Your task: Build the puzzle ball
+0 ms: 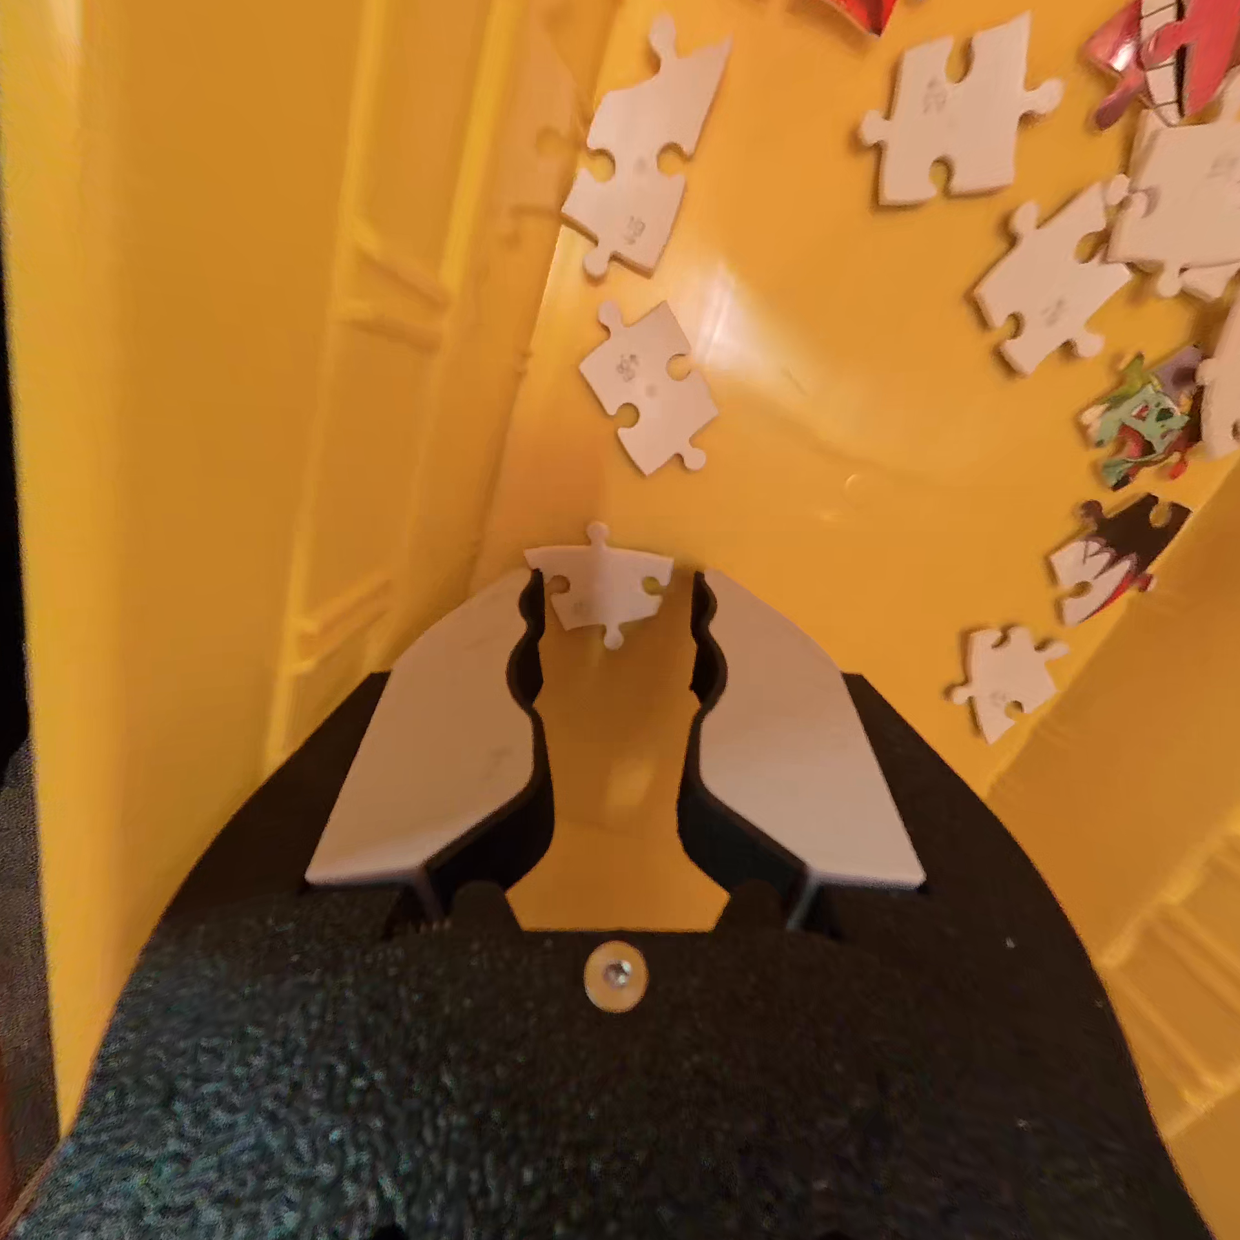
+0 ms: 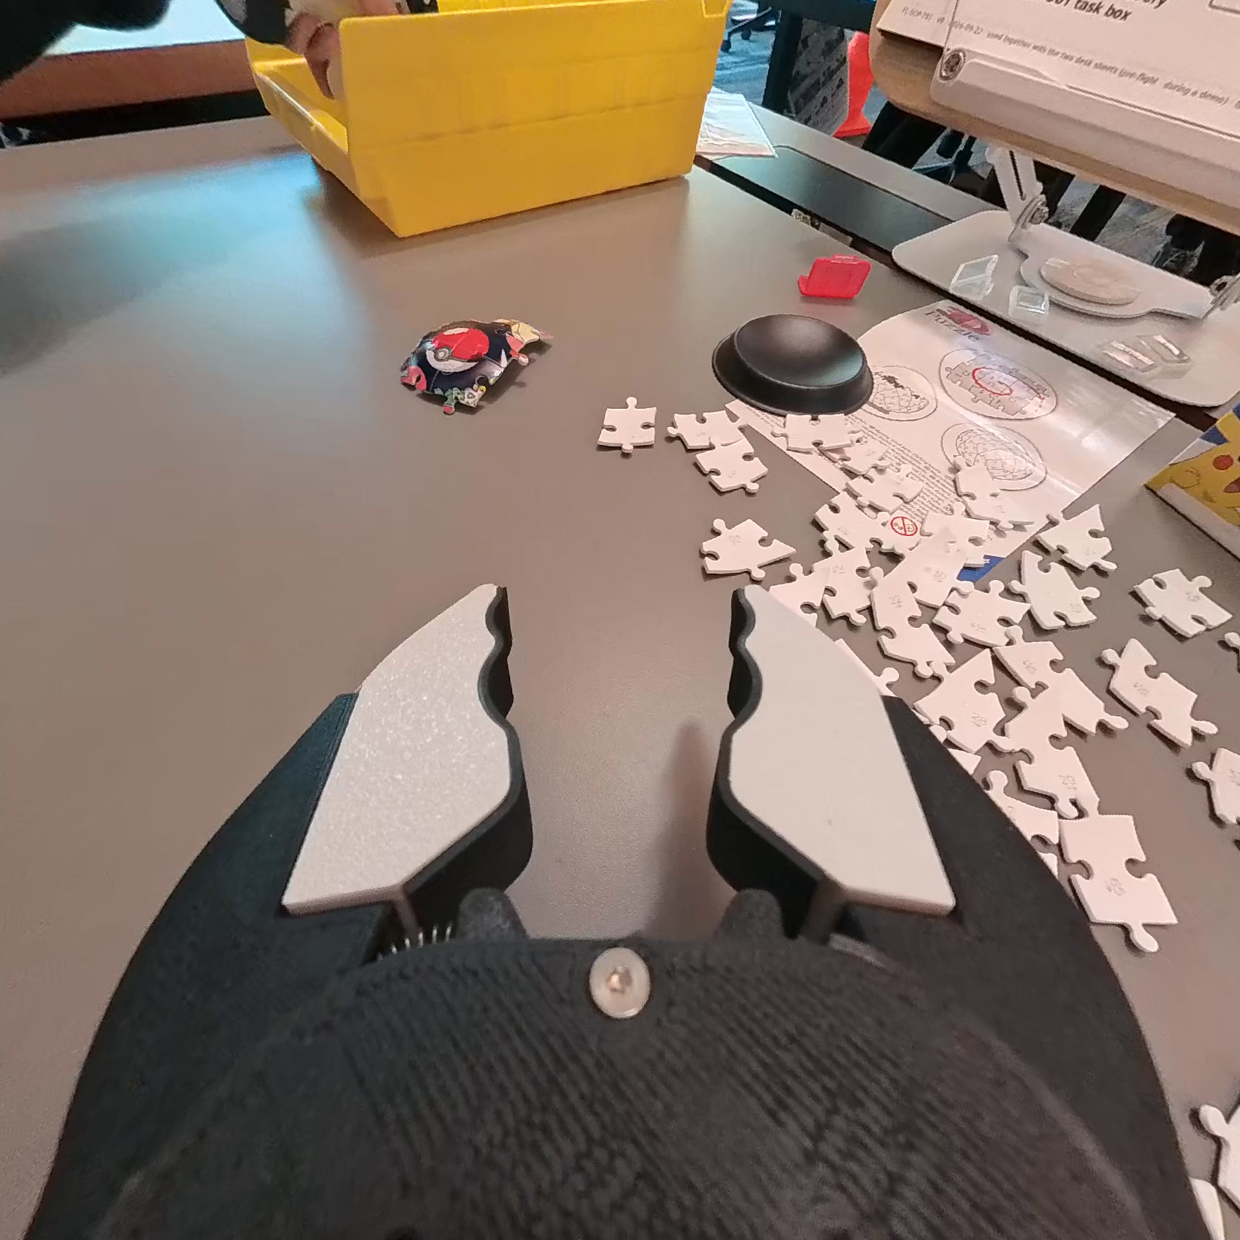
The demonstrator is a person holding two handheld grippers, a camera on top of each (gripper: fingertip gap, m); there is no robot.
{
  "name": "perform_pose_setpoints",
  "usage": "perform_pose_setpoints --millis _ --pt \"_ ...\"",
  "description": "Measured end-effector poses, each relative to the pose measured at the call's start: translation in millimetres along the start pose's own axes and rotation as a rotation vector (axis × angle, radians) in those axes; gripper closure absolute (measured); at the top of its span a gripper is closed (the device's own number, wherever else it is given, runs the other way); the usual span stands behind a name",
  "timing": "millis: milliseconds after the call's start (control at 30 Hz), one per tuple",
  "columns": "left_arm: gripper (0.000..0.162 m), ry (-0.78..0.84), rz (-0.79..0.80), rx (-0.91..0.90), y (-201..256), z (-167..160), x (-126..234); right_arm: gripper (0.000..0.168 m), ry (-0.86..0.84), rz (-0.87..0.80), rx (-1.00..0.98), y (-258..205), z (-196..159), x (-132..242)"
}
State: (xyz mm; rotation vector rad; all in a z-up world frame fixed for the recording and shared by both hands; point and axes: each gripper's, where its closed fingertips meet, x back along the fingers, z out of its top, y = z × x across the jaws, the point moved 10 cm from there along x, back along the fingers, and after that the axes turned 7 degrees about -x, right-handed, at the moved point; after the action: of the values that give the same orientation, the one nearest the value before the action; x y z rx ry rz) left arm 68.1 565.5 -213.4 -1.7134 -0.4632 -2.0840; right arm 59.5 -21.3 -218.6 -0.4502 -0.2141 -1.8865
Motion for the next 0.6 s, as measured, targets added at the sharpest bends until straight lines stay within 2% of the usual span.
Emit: perform_pose_setpoints --millis 233,333,433,533,600 --pt "0.119 -0.005 -0.175 0.043 18 -10 6 0.105 0.001 0.000 -0.002 0 0 0" --pt "0.119 0.022 -0.292 -0.015 28 -11 15 0.105 0.000 0.001 -0.004 0 0 0" --pt "0.121 0.044 -0.250 -0.312 37 -8 35 0.105 -0.002 0.003 -0.010 1 0 0" --pt "0.120 0.185 -0.074 -0.776 47 -3 53 0.106 0.002 0.002 -0.010 1 0 0" --pt "0.119 0.241 -0.022 -1.059 53 -7 56 0.106 0.004 -0.001 -0.007 1 0 0"
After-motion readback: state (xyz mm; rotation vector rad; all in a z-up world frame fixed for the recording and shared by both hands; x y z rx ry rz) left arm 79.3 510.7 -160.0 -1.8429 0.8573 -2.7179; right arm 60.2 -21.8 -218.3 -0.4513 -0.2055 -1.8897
